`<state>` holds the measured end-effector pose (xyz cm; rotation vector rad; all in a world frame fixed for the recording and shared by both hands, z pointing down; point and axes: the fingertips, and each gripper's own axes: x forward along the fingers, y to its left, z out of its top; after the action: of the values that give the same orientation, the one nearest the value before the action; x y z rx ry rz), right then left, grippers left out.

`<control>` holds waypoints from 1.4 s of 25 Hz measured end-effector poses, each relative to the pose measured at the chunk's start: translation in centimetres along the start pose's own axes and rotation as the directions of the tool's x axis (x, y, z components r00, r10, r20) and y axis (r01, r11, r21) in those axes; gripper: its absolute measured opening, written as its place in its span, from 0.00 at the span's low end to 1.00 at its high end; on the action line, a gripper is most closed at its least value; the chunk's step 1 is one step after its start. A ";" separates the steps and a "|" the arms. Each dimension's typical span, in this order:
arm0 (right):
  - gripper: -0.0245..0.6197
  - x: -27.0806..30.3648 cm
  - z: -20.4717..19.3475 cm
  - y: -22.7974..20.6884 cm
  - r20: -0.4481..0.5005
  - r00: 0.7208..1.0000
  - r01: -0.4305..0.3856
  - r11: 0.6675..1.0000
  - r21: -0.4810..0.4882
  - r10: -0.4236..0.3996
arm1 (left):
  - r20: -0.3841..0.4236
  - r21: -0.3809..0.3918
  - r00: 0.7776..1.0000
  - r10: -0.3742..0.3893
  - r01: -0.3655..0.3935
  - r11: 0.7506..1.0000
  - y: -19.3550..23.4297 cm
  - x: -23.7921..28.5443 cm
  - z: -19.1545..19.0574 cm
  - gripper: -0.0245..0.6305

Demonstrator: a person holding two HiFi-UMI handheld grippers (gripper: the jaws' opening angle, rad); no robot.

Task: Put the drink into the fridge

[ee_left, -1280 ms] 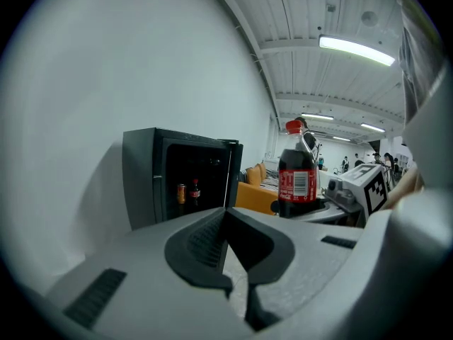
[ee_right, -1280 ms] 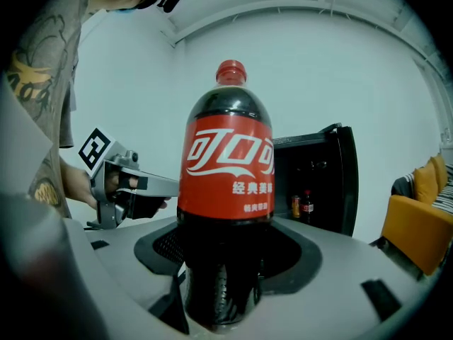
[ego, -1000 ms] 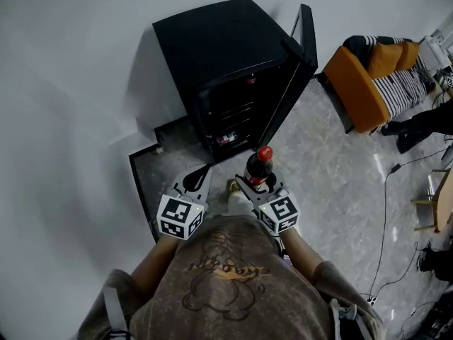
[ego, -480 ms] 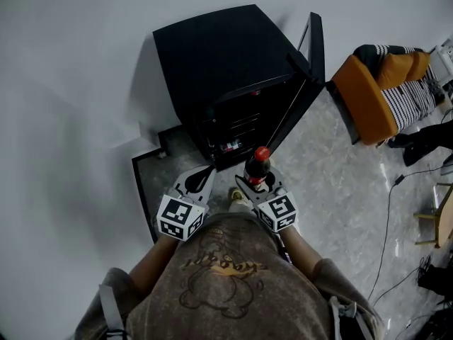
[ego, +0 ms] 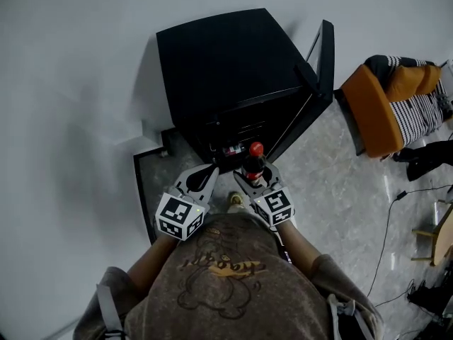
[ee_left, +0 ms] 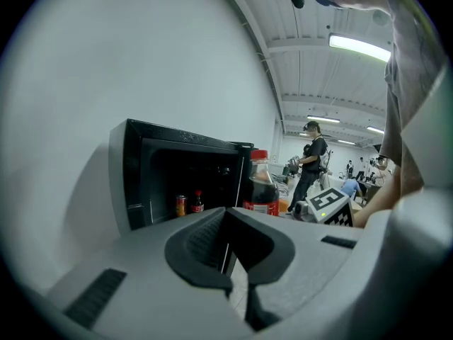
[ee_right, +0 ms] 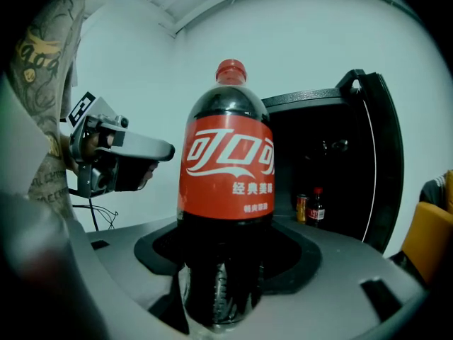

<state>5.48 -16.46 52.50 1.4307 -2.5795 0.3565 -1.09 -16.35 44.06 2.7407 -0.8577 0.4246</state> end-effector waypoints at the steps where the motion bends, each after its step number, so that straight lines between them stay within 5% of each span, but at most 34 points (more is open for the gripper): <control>1: 0.49 0.2 0.0 -0.4 -0.001 1.000 -0.004 1.000 0.000 0.004 | 0.001 -0.005 1.000 0.004 -0.004 1.000 0.0 0.3 0.1 0.04; 35: 0.49 11.2 -3.1 -8.5 -0.072 0.997 -0.033 0.999 -0.035 0.031 | -0.053 -0.077 0.995 0.081 -0.085 0.993 1.7 4.3 -2.9 0.04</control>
<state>6.95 -28.99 59.47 1.3409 -2.5411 0.3567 0.73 -19.03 48.50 2.6181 -0.9569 0.4621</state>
